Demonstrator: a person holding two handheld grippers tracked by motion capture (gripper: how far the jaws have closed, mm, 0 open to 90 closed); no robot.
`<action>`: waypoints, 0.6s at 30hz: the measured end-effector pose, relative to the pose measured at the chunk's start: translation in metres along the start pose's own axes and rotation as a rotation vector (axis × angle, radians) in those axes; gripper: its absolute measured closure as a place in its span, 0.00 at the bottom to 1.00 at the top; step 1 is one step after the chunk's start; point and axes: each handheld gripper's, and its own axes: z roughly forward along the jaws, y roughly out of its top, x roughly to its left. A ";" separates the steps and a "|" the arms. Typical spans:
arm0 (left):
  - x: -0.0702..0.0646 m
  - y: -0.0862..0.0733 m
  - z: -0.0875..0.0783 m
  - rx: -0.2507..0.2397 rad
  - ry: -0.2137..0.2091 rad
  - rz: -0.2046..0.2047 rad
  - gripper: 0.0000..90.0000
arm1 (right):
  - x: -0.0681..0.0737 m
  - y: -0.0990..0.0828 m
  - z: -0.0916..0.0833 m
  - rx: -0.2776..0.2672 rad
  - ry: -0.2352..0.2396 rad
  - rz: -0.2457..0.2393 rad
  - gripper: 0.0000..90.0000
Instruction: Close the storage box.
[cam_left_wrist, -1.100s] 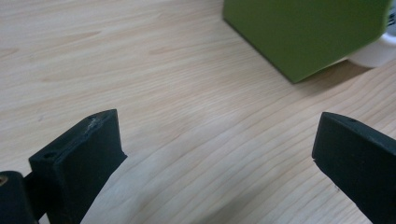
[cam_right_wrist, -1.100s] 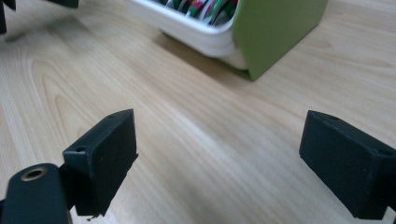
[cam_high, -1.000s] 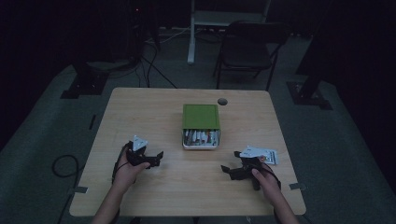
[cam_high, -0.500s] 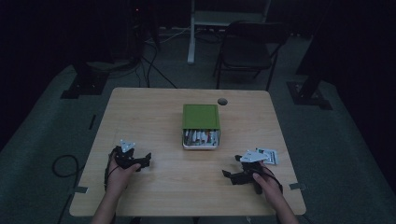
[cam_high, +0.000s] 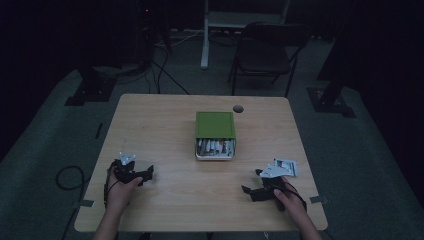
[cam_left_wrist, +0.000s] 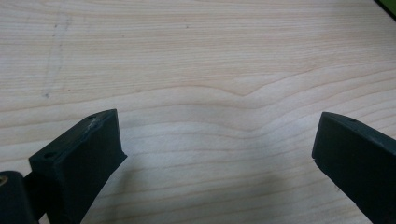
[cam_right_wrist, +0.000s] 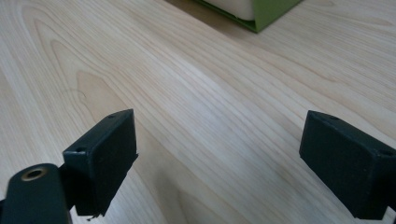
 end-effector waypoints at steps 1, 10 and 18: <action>0.001 -0.001 0.000 0.000 0.001 -0.001 0.02 | 0.000 -0.001 -0.001 0.003 -0.004 -0.003 0.12; 0.016 -0.008 -0.009 0.005 0.019 -0.025 0.02 | -0.005 -0.013 -0.018 0.014 -0.052 0.002 0.12; 0.024 -0.015 -0.016 0.005 0.031 -0.035 0.02 | -0.013 -0.028 -0.033 0.026 -0.088 0.022 0.12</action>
